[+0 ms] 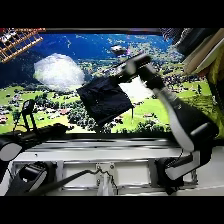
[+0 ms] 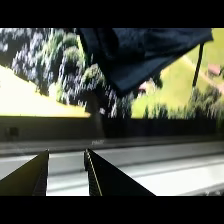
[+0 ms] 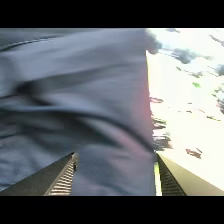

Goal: Fold the clothes and pants, and hang the long-sleeved shirts on hangers.

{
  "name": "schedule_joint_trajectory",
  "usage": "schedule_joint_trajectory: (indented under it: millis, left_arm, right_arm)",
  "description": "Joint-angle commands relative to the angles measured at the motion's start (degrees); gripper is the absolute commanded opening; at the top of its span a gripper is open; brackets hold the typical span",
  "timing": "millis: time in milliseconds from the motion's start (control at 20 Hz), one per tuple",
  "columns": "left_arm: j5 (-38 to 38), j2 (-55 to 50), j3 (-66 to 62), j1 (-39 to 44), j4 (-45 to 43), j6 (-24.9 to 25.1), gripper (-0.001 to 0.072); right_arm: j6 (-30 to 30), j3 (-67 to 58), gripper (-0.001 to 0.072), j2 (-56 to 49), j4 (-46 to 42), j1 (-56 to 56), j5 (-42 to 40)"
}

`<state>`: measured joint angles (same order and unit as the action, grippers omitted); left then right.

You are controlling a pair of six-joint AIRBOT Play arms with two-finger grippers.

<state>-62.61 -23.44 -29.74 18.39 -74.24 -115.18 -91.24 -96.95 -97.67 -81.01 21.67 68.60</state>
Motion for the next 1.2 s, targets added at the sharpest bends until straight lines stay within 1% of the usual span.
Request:
schedule_joint_trajectory:
  millis: [0, 50, 100, 150, 250, 450, 650, 750, 800, 900, 950, 1000, 1050, 1100, 1150]
  left_arm:
    - [6.6, -3.2, 0.0, 0.0, -0.3, 1.0, 0.0249]
    - [7.9, -4.2, 0.0, 0.0, -0.3, 2.7, 0.0249]
    - [8.5, -5.4, -0.2, 0.0, -0.3, 4.9, 0.0249]
    - [8.7, -6.6, -0.5, 0.0, -0.3, 6.3, 0.0249]
    - [10.6, -9.4, -1.5, 0.0, -0.3, 7.8, 0.0249]
    - [19.7, -12.0, -2.1, 0.0, -0.3, 8.1, 0.0249]
    - [20.4, -11.9, -2.1, 0.0, -0.3, 8.1, 0.0249]
    - [20.4, -11.9, -2.1, 0.0, -0.3, 8.0, 0.0249]
    - [20.4, -11.9, -2.1, 0.0, -0.3, 8.1, 0.0249]
    - [20.4, -11.9, -2.1, 0.0, -0.3, 8.1, 0.0249]
    - [20.4, -11.9, -2.1, 0.0, -0.3, 8.1, 0.0249]
    - [20.4, -11.9, -2.1, 0.0, -0.3, 8.1, 0.0249]
    - [20.4, -11.9, -2.1, 0.0, -0.3, 8.1, 0.0249]
    - [20.4, -11.9, -2.1, 0.0, -0.3, 8.0, 0.0249]
    - [20.4, -11.9, -2.1, 0.0, -0.3, 8.1, 0.0249]
  right_arm:
    - [12.4, 0.0, 0.0596, -5.0, 30.8, -17.7, 1.8]
    - [14.3, 0.0, 0.0596, -7.3, 38.4, -21.2, 2.8]
    - [14.4, 0.0, 0.0596, -9.1, 42.4, -23.5, 3.4]
    - [14.5, -0.1, 0.0596, -10.9, 43.7, -25.0, 3.9]
    - [16.2, -0.3, 0.0596, -13.3, 43.0, -25.5, 5.2]
    - [16.9, -0.4, 0.0596, -16.7, 41.8, -22.9, 5.6]
    - [16.7, -0.4, 0.0595, -18.4, 39.3, -18.0, 5.9]
    - [14.8, -0.4, 0.0590, -19.1, 36.8, -15.4, 6.1]
    - [14.8, -0.4, 0.0587, -19.3, 36.8, -14.2, 6.8]
    - [14.8, -0.4, 0.0547, -19.3, 36.8, -11.8, 7.6]
    - [14.8, -0.4, 0.0460, -19.3, 36.8, -10.5, 7.9]
    - [14.5, -0.4, 0.0393, -19.3, 36.8, -9.4, 8.0]
    - [14.0, -0.4, 0.0260, -19.3, 36.5, -8.6, 8.0]
    - [13.0, -0.4, 0.0066, -19.1, 35.2, -8.0, 8.0]
    - [9.6, -0.4, 0.0034, -18.4, 32.2, -7.8, 8.0]
